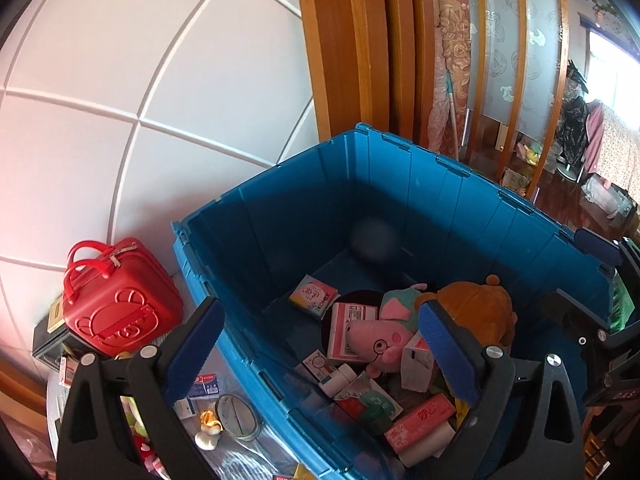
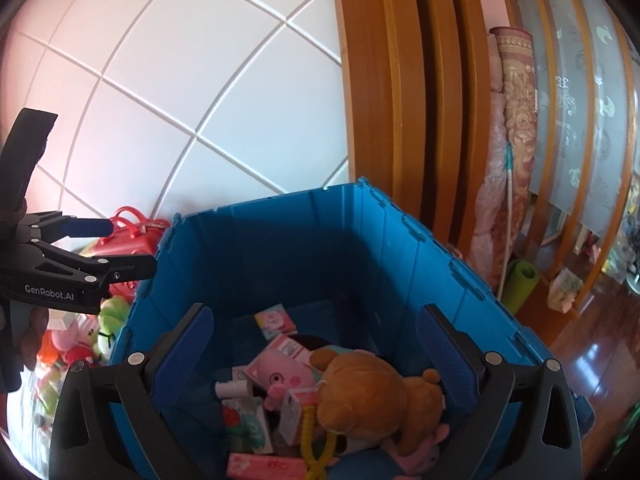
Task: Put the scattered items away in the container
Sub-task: 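Withdraw both tools from the crate back over the table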
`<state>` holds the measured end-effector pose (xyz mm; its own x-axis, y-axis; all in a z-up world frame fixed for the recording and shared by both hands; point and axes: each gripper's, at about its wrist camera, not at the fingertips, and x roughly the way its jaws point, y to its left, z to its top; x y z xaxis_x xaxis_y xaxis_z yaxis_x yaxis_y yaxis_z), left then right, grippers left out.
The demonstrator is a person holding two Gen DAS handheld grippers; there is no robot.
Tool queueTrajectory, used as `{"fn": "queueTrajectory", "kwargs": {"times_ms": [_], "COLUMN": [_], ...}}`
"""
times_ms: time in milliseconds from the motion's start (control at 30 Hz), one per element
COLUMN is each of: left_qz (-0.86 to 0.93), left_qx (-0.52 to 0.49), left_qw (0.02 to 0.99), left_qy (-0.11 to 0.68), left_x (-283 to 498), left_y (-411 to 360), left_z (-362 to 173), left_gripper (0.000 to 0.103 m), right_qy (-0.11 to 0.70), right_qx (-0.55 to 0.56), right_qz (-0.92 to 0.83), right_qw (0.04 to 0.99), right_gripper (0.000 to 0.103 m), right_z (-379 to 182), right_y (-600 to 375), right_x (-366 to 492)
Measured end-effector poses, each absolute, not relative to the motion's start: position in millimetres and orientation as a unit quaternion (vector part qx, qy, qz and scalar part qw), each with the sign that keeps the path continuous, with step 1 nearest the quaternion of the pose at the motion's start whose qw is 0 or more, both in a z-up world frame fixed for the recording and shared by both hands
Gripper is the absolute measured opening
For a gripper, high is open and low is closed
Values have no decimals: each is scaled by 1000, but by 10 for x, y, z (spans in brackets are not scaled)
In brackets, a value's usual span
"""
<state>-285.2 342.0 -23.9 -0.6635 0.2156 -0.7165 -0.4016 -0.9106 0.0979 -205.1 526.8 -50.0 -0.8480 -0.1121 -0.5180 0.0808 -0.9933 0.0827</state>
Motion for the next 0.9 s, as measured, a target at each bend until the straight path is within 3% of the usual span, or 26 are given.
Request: {"fn": "queueTrajectory", "kwargs": {"times_ms": [433, 900], "left_qz": [908, 902], "left_qx": [-393, -430], "left_qw": [125, 11], "left_qy": [79, 28], "left_x": [-2482, -1781], "left_y": [2601, 883], "left_z": [-417, -813], "left_gripper": [99, 99], "right_qy": [4, 44], "right_qx": [266, 264], "right_qz": [-960, -947], "right_qw": [85, 178], "right_gripper": [103, 103], "right_z": [-362, -294], "right_y": [4751, 3431], "right_x": [-1852, -1673]}}
